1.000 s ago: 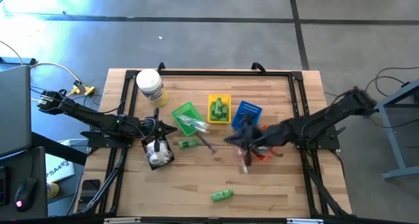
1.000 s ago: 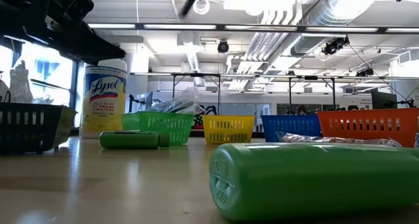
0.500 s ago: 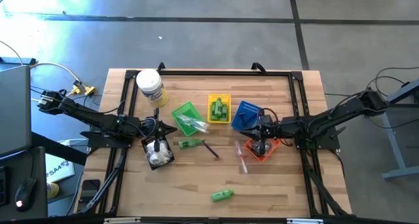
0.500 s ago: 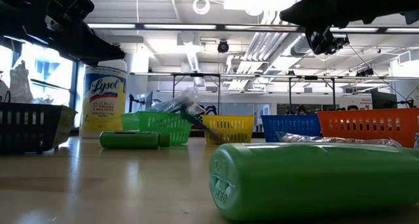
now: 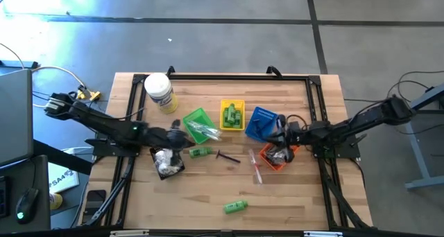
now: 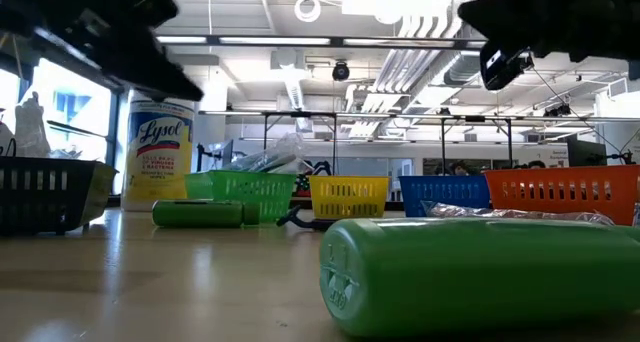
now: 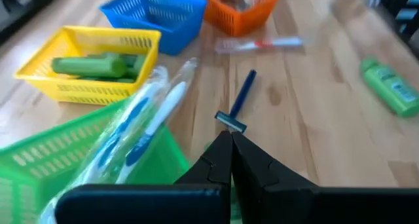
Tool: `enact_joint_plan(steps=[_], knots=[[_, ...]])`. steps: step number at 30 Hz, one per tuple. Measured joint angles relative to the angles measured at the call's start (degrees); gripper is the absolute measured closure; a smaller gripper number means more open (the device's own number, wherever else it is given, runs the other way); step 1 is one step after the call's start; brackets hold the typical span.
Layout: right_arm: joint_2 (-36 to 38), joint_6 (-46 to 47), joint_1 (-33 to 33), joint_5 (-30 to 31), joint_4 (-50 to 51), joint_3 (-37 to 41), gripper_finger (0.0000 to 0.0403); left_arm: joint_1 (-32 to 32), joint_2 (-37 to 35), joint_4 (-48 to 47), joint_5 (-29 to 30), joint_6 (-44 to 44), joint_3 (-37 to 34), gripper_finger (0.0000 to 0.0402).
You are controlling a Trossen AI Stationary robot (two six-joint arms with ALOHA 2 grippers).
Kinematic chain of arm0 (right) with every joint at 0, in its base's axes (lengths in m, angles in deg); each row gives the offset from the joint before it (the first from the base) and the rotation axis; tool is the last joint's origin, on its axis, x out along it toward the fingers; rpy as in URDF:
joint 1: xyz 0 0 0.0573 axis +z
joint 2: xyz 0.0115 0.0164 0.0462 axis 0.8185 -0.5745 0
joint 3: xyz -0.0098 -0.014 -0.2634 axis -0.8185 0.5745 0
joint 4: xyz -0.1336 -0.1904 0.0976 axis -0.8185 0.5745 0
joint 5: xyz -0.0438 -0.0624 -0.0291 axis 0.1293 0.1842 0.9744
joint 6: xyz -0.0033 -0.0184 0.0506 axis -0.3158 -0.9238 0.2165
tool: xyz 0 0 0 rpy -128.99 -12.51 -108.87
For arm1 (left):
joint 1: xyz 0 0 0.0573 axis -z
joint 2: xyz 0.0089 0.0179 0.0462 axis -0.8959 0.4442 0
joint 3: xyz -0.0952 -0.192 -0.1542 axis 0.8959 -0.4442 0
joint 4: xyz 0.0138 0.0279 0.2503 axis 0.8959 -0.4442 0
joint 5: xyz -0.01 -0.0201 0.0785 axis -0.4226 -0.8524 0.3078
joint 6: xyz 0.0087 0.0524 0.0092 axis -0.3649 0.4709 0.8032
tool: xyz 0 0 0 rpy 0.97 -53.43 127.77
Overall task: Pick & Place Travel size toiletries
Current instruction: Put the razor into the blue bin
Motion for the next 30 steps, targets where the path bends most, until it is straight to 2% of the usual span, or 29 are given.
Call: enact_joint_plan(steps=[7, 10, 14, 19, 24, 30], knots=[[2.8, 1.4, -2.8, 0.0, -5.5, 5.7, 0.04, 0.0, 21.7, -14.5, -3.5, 4.2, 21.7, 0.0398], [3.1, 1.7, -2.7, -0.2, -6.5, 7.2, 0.04, 0.0, 31.0, -22.0, -5.6, 6.2, 32.1, 0.038], [3.0, 3.4, -2.1, -1.6, -5.9, 7.8, 0.04, 0.0, 42.1, -28.9, -8.0, 11.1, 44.6, 0.0321], [3.0, 4.1, -0.6, -1.7, -5.8, 7.8, 0.04, -1.5, 53.9, -35.8, -6.6, 13.2, 57.7, 0.0231], [3.0, 4.0, 0.3, -1.8, -5.8, 7.8, 0.04, -4.8, 62.6, -43.9, -6.8, 13.0, 66.4, 0.0183], [3.0, 4.0, 0.3, -3.1, -6.2, 7.8, 0.04, -8.5, 68.0, -46.9, -14.1, 12.7, 69.5, 0.0176]])
